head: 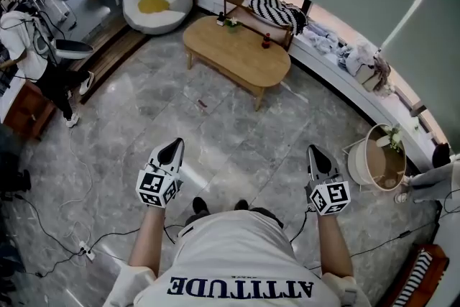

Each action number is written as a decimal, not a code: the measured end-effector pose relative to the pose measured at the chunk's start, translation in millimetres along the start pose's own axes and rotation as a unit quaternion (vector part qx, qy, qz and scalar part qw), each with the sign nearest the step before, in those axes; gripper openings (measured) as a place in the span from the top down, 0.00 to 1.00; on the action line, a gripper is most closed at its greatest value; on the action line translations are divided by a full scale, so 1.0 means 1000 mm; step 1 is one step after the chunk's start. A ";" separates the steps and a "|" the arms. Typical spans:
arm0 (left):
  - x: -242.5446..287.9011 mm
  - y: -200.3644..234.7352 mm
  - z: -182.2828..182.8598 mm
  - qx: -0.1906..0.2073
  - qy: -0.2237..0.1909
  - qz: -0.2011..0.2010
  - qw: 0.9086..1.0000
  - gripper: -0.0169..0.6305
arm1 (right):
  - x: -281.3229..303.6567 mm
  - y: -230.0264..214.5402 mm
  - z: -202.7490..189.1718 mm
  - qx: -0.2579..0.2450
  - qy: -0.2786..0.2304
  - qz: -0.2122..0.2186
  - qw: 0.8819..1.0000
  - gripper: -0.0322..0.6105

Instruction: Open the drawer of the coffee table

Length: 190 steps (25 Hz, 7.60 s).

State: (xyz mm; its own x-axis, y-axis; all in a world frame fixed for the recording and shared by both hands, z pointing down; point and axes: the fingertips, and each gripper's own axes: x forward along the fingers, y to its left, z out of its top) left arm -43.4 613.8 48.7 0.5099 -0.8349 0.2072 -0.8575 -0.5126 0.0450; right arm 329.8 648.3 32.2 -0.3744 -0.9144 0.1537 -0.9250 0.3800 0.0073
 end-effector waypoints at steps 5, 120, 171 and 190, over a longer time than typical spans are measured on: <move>0.002 -0.023 -0.006 -0.003 0.003 0.014 1.000 0.94 | -0.009 -0.018 -0.006 0.006 -0.002 0.010 1.000 0.92; 0.532 0.136 0.053 0.008 0.071 -0.042 0.997 0.94 | 0.492 -0.273 -0.015 0.045 0.051 0.075 0.995 0.92; 0.716 0.267 -0.186 -0.187 0.156 -0.299 0.922 0.94 | 0.731 -0.158 -0.222 0.111 0.205 -0.007 0.973 0.92; 0.778 0.331 -0.361 -0.274 0.170 -0.254 0.912 0.94 | 0.819 -0.123 -0.338 0.102 0.265 0.040 0.958 0.92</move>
State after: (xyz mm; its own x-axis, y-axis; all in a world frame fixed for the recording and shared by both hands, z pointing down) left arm 45.2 -133.1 577.6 0.8803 -0.3587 0.3104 -0.4692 -0.5618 0.6813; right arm 159.4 -100.3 491.0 -0.4091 -0.6641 0.6258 -0.9083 0.3619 -0.2098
